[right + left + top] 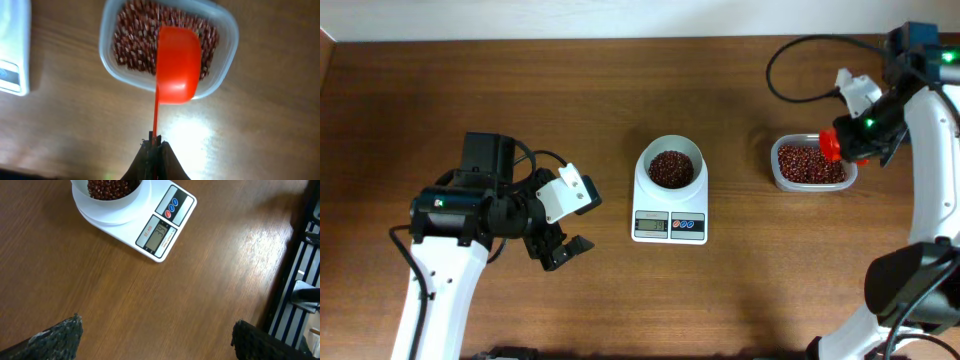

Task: Scoop and weigh 50g on scale
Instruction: 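Move the empty scoop back right over the bean tub, then dip the red scoop into the bean tub and fill it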

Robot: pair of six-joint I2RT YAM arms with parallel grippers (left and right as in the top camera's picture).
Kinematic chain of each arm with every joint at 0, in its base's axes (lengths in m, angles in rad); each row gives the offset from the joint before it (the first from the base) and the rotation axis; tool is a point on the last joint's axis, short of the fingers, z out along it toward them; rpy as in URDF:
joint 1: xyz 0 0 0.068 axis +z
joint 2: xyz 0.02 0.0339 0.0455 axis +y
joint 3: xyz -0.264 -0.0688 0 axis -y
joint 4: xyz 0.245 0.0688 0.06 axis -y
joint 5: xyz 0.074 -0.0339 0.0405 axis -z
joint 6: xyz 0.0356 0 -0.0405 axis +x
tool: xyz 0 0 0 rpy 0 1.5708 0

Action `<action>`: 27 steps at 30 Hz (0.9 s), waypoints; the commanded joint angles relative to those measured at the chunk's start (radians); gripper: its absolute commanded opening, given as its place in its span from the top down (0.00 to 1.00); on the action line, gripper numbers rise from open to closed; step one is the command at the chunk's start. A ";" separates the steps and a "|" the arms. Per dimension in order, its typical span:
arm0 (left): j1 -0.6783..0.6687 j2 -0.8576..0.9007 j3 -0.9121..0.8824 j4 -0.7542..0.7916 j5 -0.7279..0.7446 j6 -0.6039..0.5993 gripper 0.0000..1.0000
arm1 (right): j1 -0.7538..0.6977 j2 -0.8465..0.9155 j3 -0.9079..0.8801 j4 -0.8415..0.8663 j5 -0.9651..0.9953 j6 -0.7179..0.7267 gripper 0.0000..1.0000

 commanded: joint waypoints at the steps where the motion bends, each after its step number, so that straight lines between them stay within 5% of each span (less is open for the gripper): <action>1: 0.006 -0.002 0.016 -0.001 0.003 -0.006 0.01 | -0.004 0.008 -0.089 0.058 0.073 0.008 0.96; 11: 0.006 -0.002 0.016 -0.001 0.003 -0.006 0.01 | -0.004 0.011 -0.211 0.226 0.122 0.007 0.96; 27: 0.006 -0.002 0.016 -0.001 0.003 -0.006 0.01 | -0.004 0.088 -0.219 0.197 0.186 0.002 0.96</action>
